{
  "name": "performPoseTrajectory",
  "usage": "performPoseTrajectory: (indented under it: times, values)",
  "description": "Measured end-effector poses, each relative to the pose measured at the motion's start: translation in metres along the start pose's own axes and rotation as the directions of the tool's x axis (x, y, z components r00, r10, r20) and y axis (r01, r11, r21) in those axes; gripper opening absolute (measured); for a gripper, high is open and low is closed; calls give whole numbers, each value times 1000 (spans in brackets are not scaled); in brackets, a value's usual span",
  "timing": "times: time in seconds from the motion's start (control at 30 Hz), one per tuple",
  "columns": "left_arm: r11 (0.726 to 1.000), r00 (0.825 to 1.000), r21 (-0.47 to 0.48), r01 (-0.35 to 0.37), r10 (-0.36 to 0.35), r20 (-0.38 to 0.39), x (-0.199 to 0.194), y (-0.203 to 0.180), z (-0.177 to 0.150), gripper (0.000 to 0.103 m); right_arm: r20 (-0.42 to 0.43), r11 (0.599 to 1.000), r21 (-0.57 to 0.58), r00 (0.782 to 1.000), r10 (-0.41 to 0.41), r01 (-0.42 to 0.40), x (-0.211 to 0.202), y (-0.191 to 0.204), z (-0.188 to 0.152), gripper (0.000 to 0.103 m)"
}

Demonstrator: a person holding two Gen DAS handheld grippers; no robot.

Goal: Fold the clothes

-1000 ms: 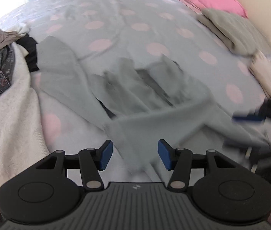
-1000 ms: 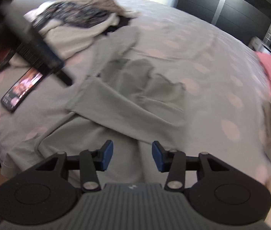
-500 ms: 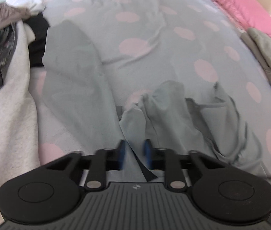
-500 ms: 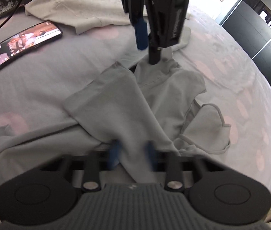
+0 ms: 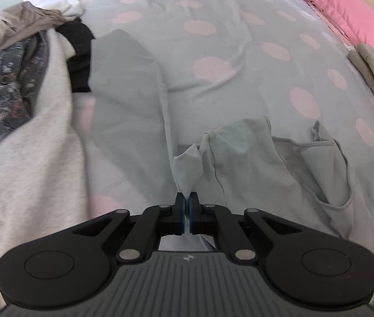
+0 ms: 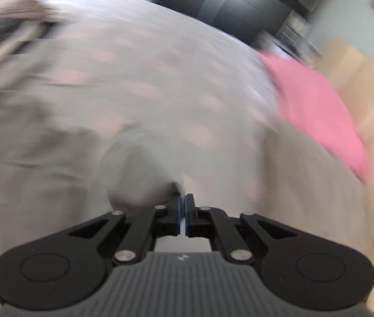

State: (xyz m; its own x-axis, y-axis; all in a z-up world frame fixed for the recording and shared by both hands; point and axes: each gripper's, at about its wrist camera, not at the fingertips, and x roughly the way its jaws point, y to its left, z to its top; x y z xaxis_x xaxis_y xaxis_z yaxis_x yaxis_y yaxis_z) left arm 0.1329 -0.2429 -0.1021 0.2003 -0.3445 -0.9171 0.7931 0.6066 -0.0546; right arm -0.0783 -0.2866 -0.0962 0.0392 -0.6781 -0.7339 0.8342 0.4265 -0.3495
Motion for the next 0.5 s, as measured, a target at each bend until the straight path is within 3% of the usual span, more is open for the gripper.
performPoseTrajectory:
  times: [0.07,0.27,0.4,0.5]
  values:
    - [1000,1000,-5,-10,10,-2,-3,2,-1,1,-49,993,79,995,-85,89,13,-33,-11,2]
    - [998,998,-1,-64,64,-4,-11,3,-1,1,-135,921,199,940,-312,335,32,-103,-43,2]
    - [996,996,-14,-91,90,-7,-14,5,1,1,-153,833,245,868,-472,496,33,-142,-52,2]
    - [994,994,-18,-106,106,-10,-15,6,1,1,-186,745,280,795,-577,606,31,-174,-59,2]
